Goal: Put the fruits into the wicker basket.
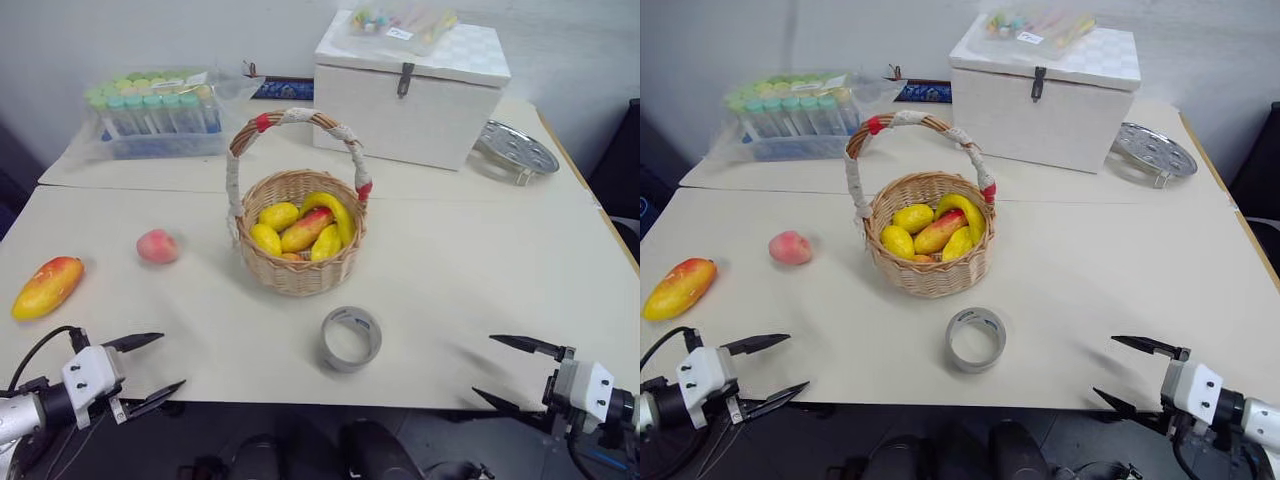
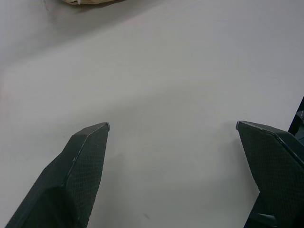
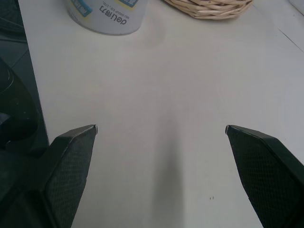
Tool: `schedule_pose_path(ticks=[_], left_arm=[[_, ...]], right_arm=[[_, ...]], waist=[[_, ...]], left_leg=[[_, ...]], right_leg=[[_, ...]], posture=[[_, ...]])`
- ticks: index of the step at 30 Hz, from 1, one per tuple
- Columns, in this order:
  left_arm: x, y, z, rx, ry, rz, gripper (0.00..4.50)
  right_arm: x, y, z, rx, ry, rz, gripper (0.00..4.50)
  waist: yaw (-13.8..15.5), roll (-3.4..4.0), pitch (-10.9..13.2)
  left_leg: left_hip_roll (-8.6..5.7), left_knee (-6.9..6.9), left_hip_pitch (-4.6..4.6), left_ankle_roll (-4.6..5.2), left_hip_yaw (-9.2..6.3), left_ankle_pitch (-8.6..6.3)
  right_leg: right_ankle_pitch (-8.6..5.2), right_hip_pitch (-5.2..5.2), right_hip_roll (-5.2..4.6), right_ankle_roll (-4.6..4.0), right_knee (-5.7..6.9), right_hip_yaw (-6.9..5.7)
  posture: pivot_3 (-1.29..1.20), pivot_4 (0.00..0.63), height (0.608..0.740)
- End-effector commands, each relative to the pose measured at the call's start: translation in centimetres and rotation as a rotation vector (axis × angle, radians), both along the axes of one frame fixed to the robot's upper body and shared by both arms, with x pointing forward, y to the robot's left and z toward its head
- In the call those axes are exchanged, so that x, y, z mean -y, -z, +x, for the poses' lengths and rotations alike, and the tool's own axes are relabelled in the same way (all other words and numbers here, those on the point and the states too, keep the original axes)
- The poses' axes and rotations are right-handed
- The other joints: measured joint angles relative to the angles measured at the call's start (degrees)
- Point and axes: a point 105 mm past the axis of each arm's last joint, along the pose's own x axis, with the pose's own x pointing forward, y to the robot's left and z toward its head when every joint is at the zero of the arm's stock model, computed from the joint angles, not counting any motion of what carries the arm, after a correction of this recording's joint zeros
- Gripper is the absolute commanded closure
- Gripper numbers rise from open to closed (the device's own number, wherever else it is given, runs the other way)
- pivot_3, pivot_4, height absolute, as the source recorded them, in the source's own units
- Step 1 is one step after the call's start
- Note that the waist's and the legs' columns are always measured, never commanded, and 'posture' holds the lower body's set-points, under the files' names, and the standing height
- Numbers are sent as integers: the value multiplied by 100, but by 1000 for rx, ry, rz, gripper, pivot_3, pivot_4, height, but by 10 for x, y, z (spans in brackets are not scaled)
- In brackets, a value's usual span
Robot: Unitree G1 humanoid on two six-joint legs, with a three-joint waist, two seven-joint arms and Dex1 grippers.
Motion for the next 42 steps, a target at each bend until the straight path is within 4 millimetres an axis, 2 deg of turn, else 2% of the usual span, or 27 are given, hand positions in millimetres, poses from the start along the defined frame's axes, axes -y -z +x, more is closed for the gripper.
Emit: schedule_pose_path(ticks=[1, 5, 12, 15, 19, 22, 24, 28, 30, 34, 37, 42], left_arm=[[5, -5, -2, -26, 47, 2, 0], [5, -10, 5, -19, 36, -39, 0], [12, -8, 5, -90, 65, -66, 0], [18, -12, 7, -135, 91, -84, 0], [39, -28, 11, -118, 191, -119, 0], [65, -33, 5, -121, 301, -129, 0], [78, -37, 5, -113, 344, -138, 0], [94, -41, 8, -105, 378, -170, 0], [97, -39, 9, -114, 390, -171, 0], [101, -37, 9, -138, 417, -177, 0], [104, -39, 9, -146, 422, -192, 0], [112, -40, 10, -125, 447, -159, 0]], right_arm=[[-3, -7, 4, 57, 3, -3, 27], [-3, -7, 9, 76, 30, 5, 27], [-5, -6, 12, 87, 51, 20, 27], [-10, -14, 14, 105, 33, 27, 27], [-49, -52, 22, 79, -86, 188, 27], [-85, -64, 17, 23, -294, 110, 27], [-101, -64, 12, -43, -421, -9, 27], [-119, -66, 13, -144, -573, -176, 27], [-126, -61, 12, -196, -645, -230, 27], [-134, -39, 27, -203, -712, -371, 27], [-140, -32, 35, -184, -735, -405, 598], [-143, -17, 35, -205, -765, -441, 2202]], waist=[[4, 0, 0], [1, 2, 0], [-2, 2, 0], [-6, 1, 0], [-33, 11, 5], [-39, 12, 6], [-17, 11, 6], [12, 14, 10], [4, 14, 10], [-16, 11, 11], [-16, 12, 12], [-8, 10, 10]], left_leg=[[-1, 0, 0, 0, 0, 0], [-1, 0, 0, -2, 1, 1], [0, 0, -1, -4, 0, 1], [0, 0, -1, -4, 0, 1], [0, 0, -1, -4, -1, 1], [1, 0, -1, -5, -1, 1], [0, 0, -4, -7, -3, 2], [0, 3, -12, -7, -12, 3], [1, 2, -14, -7, -15, 3], [1, 3, -18, -22, -15, 10], [1, 7, -26, -23, -11, 12], [2, 7, -26, -26, -12, 13]], right_leg=[[0, 0, -1, 0, 0, 0], [0, 0, -1, 0, 0, 0], [0, -1, 0, 0, -1, -1], [0, -1, 0, 0, -1, -1], [0, -3, -1, 0, 4, -1], [0, -6, 0, 0, 10, 1], [0, -12, 0, 0, 8, 1], [0, -14, -2, 0, 1, -3], [0, -13, -2, 0, -3, -6], [-1, -19, -2, -1, -5, -6], [-1, -25, -3, -2, -5, -6], [-2, -26, -2, -3, -3, -8]], posture=[[0, 150, 740], [0, 150, 740], [0, 150, 740], [0, 150, 740], [0, 150, 740], [0, 150, 740], [0, 150, 740], [0, 150, 740], [0, 150, 740], [0, 150, 740], [0, 150, 740], [0, 150, 740]])
